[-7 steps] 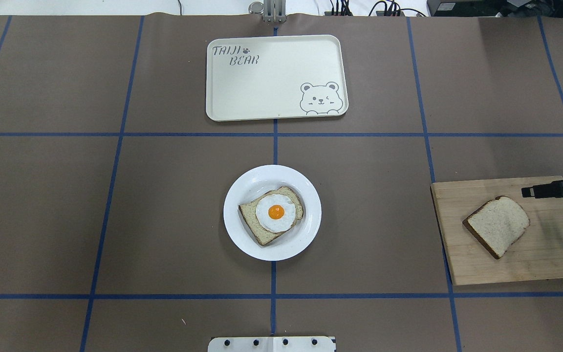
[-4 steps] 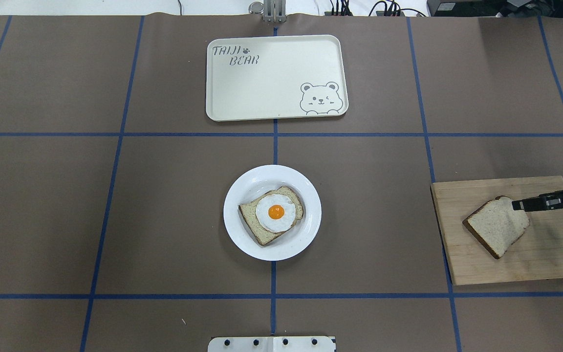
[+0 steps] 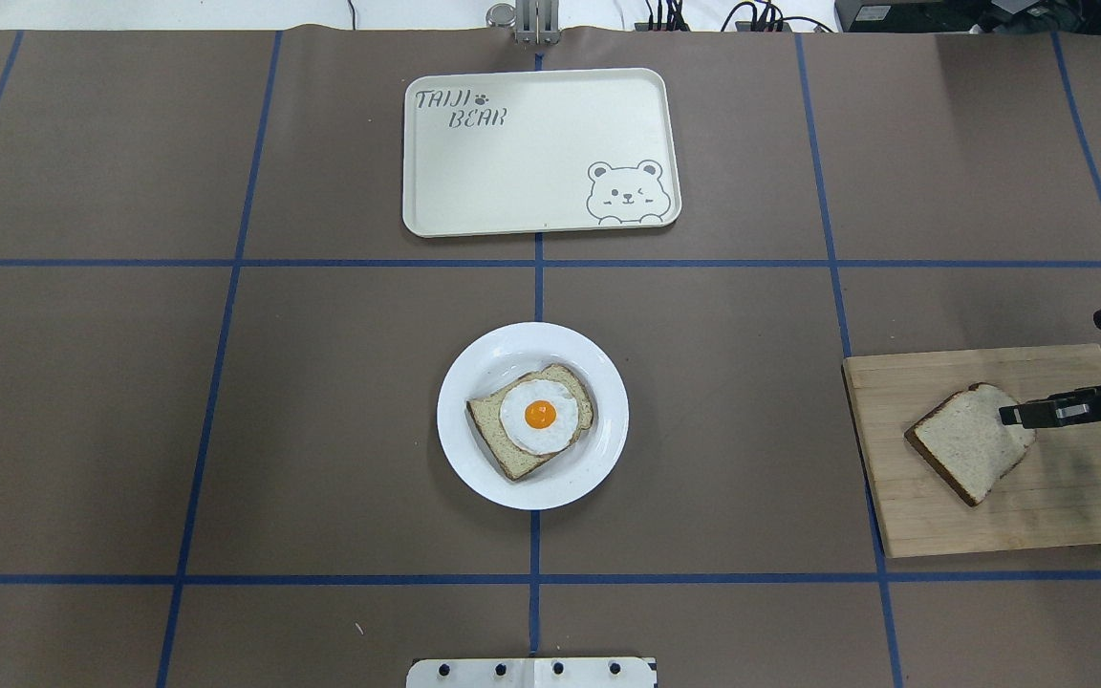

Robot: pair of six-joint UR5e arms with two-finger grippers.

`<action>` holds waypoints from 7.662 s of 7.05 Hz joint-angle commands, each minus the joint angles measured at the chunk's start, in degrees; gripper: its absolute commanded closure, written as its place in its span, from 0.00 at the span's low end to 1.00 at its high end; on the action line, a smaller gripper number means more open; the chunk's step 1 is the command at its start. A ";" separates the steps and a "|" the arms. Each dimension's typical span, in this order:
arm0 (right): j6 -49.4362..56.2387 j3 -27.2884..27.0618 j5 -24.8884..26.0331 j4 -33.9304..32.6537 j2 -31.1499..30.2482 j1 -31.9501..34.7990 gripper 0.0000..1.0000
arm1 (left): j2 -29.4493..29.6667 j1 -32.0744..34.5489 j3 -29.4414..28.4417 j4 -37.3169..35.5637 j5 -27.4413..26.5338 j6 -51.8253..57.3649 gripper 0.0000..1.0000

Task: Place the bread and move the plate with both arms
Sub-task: 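Reach the right gripper down to the bread slice on the wooden board, then grasp the bread slice with the right gripper and lift it off the board, then carry the bread over the egg toast and lower it onto the plate, then open the right gripper and withdraw the right arm from the plate, then reach the left gripper to the plate rim and grip it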

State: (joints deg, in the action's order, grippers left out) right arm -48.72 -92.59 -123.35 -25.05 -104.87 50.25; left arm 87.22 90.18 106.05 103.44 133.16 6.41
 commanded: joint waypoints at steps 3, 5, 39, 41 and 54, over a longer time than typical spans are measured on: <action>0.03 -0.13 0.66 0.00 -0.25 -0.94 0.70 | -0.38 0.00 0.04 0.00 0.00 0.00 0.02; 0.12 -0.48 0.66 0.09 -0.77 -0.94 1.00 | -0.39 0.00 0.04 0.00 0.00 0.00 0.02; -21.64 0.04 18.69 -2.53 33.78 -17.24 0.00 | -2.23 0.00 0.13 3.49 0.00 -0.17 0.02; -20.29 0.04 10.10 -21.08 33.50 -5.75 0.00 | -2.06 -0.26 0.39 8.24 0.35 -1.04 0.02; 65.78 -0.40 -6.90 -65.04 9.95 43.18 0.00 | 10.60 -64.46 -5.48 56.34 -31.31 -97.82 0.02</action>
State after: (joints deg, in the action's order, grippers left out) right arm 17.09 -93.05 -129.79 -89.87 -94.96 93.20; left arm 97.01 31.25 102.40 159.18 107.95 -90.06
